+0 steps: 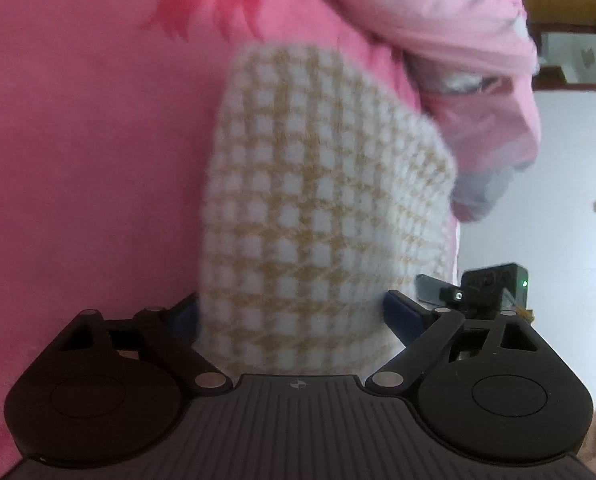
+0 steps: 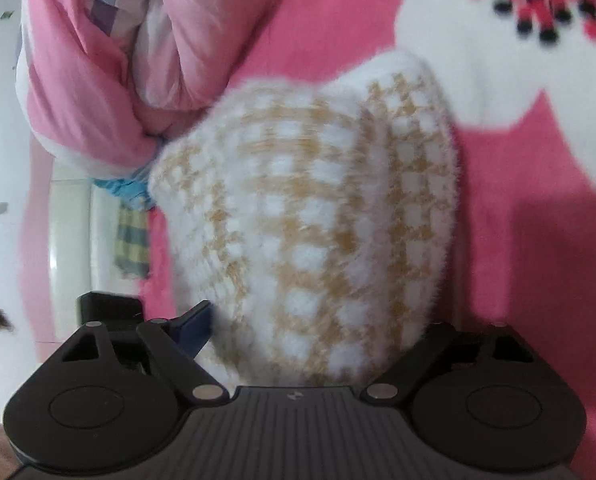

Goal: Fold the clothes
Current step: 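Carry the folded houndstooth cardigan with the right gripper while the left gripper supports it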

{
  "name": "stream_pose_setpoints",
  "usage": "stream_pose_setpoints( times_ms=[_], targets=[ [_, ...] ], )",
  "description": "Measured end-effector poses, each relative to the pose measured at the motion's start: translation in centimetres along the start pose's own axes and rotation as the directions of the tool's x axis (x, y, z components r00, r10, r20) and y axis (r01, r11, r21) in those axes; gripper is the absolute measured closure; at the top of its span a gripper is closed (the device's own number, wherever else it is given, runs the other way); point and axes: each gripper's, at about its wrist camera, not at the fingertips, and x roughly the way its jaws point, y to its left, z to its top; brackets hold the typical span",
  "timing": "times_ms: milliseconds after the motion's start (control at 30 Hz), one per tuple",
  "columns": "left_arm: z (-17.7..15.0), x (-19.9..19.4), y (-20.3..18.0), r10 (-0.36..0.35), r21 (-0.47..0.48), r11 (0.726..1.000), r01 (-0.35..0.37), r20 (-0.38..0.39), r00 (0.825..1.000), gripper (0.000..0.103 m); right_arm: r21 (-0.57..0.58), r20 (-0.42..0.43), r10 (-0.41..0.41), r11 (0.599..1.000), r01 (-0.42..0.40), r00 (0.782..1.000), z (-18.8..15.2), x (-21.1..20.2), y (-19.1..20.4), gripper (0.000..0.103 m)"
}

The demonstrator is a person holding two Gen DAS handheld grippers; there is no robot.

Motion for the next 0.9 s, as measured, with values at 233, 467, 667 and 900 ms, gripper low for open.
stream_pose_setpoints(
  times_ms=[233,467,667,900],
  targets=[
    [-0.3,1.9,-1.5,0.013,0.061,0.998,-0.013,-0.008,1.0,0.012,0.04,0.072,0.022,0.999,-0.025,0.997,-0.6,0.0,-0.3,0.029],
    [-1.6,-0.5,-3.0,-0.006,0.063,0.998,0.005,0.002,1.0,0.016,-0.029,0.165,-0.051,0.998,0.057,0.985,-3.2,-2.1,4.6,0.044],
    [-3.2,-3.4,-5.6,-0.019,0.078,0.997,0.02,-0.007,1.0,0.016,-0.083,0.213,-0.075,0.992,0.094,0.974,-7.0,-5.2,7.7,0.045],
    [-6.3,-7.1,-9.2,-0.037,0.105,0.994,0.039,-0.02,0.999,0.016,-0.076,0.285,-0.086,0.991,0.112,0.955,-12.7,-8.6,11.9,0.045]
  ],
)
